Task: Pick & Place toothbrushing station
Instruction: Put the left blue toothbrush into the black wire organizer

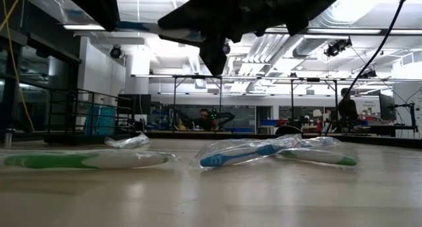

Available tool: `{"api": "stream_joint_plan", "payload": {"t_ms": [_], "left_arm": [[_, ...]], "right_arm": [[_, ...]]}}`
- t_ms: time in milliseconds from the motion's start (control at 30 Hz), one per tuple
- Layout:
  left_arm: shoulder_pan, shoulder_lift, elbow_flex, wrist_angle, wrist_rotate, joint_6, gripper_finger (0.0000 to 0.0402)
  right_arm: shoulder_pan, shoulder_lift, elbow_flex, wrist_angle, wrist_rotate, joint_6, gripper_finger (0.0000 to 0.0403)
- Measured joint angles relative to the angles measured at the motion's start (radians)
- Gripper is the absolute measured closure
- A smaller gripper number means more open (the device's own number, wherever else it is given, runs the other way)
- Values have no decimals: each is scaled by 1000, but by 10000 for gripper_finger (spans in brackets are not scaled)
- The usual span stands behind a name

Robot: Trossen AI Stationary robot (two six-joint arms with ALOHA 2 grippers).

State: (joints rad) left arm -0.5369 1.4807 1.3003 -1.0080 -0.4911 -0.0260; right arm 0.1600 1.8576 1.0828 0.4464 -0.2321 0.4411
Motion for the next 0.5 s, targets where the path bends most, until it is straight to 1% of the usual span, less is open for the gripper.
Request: {"api": "stream_joint_plan", "payload": {"t_ms": [100,167,300,500], "left_arm": [[0,0,0,0,0,0,396],[0,0,0,0,0,0,396],[0,0,0,3,0,1,391],[-1,0,0,5,-1,7,361]], "right_arm": [[-1,0,-1,-4,7,0,378],[-1,0,-1,-6,8,-7,386],[-1,0,-1,-22,8,-14,387],[-1,0,-1,-23,3,-16,388]]}}
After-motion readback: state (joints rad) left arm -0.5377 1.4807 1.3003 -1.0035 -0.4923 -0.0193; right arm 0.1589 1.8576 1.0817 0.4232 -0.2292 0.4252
